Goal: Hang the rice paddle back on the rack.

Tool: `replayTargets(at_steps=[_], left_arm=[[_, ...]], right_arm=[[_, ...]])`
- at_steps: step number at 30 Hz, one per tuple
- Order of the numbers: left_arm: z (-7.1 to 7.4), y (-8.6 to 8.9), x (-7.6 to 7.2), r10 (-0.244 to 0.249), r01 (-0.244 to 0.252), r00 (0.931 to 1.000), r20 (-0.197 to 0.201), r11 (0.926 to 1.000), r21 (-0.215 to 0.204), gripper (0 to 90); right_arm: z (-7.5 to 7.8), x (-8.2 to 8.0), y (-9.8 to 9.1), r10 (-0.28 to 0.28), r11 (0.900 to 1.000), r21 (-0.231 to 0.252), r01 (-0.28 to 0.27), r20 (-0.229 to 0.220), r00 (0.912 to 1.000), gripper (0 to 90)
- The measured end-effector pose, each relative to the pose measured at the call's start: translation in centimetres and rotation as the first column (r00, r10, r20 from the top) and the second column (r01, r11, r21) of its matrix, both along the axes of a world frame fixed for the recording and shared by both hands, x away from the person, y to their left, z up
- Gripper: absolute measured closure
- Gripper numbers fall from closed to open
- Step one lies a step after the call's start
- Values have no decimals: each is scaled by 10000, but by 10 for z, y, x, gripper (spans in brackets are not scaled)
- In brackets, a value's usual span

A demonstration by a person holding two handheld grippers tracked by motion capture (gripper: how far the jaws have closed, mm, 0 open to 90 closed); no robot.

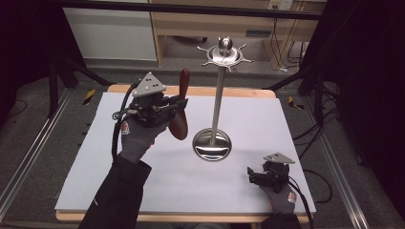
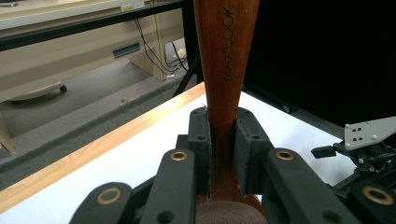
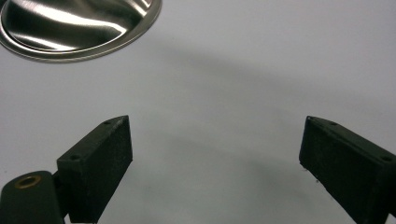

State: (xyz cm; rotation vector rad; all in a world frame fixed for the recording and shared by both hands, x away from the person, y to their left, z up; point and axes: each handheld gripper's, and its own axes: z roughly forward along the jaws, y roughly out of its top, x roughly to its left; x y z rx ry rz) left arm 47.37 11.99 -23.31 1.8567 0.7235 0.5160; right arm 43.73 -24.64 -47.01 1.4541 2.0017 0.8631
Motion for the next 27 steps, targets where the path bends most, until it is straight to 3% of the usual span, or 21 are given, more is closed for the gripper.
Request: replayTargets(at_steps=[18,19,27], left_arm=[[12,-13,11,-119,119,9999,83,9999,81,777],[13,-13,13,-78,75,9995,312,9999,96,777],[17,-17,15,-104,103,9998,190,9999,62,777]], right_arm=[[0,0,0,-34,10000,47,34,-33,10000,98],[0,0,0,-18,10000,52,18,-20,10000,98],[0,0,0,-48,10000,75,48,-24,10000,98]])
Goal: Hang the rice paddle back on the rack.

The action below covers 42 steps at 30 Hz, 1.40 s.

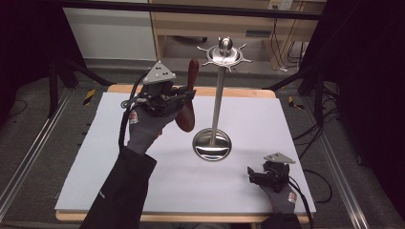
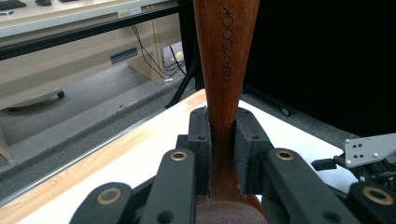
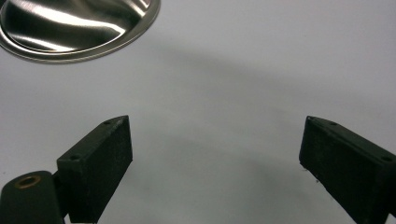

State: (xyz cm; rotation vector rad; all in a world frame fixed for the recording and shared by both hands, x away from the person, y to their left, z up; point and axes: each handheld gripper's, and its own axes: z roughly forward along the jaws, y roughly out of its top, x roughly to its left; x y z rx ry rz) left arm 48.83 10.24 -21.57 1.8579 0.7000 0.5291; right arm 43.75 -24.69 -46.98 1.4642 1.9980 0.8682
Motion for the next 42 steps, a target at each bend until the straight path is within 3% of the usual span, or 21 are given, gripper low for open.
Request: replayTargets(at_steps=[25,42], left_arm=[[1,-15,10,-2,4,10000,-75,9995,309,777],[-5,-25,17,35,-34,9999,-94,9999,154,777]], right_arm=[[0,0,-1,-18,10000,20,18,-9,10000,98],[0,0,-1,-12,10000,32,12,-29,10000,98]])
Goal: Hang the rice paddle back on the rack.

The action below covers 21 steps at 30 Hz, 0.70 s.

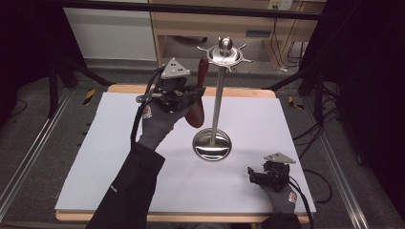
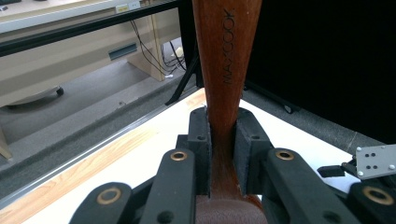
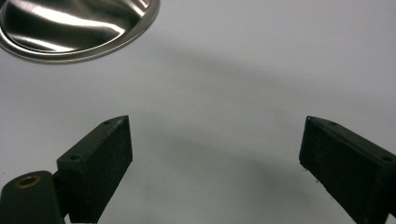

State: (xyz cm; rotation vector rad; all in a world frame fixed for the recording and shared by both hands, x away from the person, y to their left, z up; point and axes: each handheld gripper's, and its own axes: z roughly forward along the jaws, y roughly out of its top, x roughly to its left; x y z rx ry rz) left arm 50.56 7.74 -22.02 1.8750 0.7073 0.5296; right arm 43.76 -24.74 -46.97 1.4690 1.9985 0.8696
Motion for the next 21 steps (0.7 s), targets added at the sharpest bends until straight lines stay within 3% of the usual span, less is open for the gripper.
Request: replayTargets(at_steps=[8,9,18,21], left_arm=[[-3,-4,3,90,-88,9999,141,9998,-151,775],[4,7,18,-967,604,9747,2014,9819,1794,775],[0,6,19,-820,477,9718,2211,9865,1564,767],[0,7,17,-805,438,9676,2393,9870,1549,754]], right_arm=[[0,0,0,4,10000,-3,-4,-26,10000,98],[0,0,0,6,10000,-9,-6,-29,10000,98],[-1,0,1,11,10000,3,-11,-53,10000,98],[-1,0,1,37,10000,-19,-37,-38,10000,98]])
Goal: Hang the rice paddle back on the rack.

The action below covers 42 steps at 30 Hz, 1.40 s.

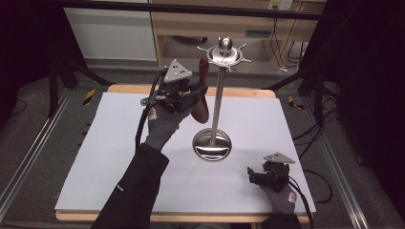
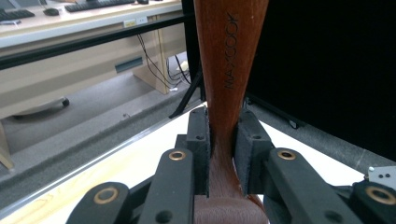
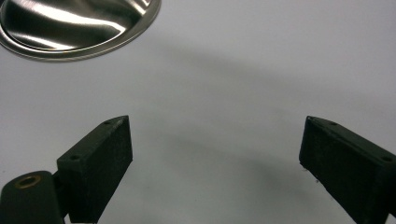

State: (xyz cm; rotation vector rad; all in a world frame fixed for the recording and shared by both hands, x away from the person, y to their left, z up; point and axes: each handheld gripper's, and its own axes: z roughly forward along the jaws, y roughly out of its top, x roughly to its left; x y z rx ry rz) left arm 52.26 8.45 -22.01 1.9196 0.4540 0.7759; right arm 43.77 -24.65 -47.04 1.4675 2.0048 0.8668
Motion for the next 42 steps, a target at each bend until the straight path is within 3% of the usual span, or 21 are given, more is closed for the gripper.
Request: replayTargets(at_steps=[4,11,12,13,14,15,16,17,18,19,21,25,29,30,42], left_arm=[[1,4,-6,84,-83,9996,263,10000,-4,665],[-4,13,-15,131,-136,9995,283,9998,163,540],[-13,8,-28,1064,-1157,9908,-841,9867,-1141,540],[-10,15,-23,712,-712,9975,0,9968,-354,525],[-9,23,-18,-201,179,9989,434,9985,516,493],[-9,23,-18,-201,179,9989,434,9985,516,478],[-18,26,-27,365,-364,9993,-121,9993,85,463],[-18,26,-27,365,-364,9993,-121,9993,85,452],[-19,30,-25,-147,141,9998,114,9986,512,452],[-32,20,-42,946,-1213,9819,-1642,9795,-1608,444],[-40,31,-46,1022,-1236,9841,-1453,9814,-1472,427],[-50,40,-52,1054,-1299,9809,-1633,9804,-1479,413],[-66,52,-58,1221,-1502,9734,-1940,9791,-1372,402],[-75,57,-60,1288,-1603,9677,-2167,9778,-1348,401],[-120,82,-71,1637,-1988,9540,-2512,9725,-1215,387]], right_arm=[[0,0,0,-5,10000,15,5,-28,10000,98],[-1,0,1,7,10000,-96,-7,-24,10000,98],[-1,0,1,7,10000,-92,-8,-13,10000,98],[-1,0,1,3,10000,-99,-3,-7,10000,98],[-1,0,1,1,9999,-105,-1,-28,10000,96],[-1,0,1,1,9999,-105,-1,-28,10000,96],[-2,0,2,27,10000,-77,-27,-85,10000,95],[-2,0,2,27,10000,-77,-27,-85,10000,95],[-2,0,2,17,10000,-68,-18,-96,10000,95],[-2,0,2,34,10000,-84,-35,-115,9999,95],[-2,0,2,18,10000,-76,-19,-115,9999,91],[-2,0,2,12,10000,-98,-14,-158,9999,90],[-2,0,2,21,9999,-135,-23,-153,9999,88],[-3,0,2,30,9998,-177,-33,-179,9998,87],[-3,-1,2,6,9999,-136,-9,-213,9998,87]])
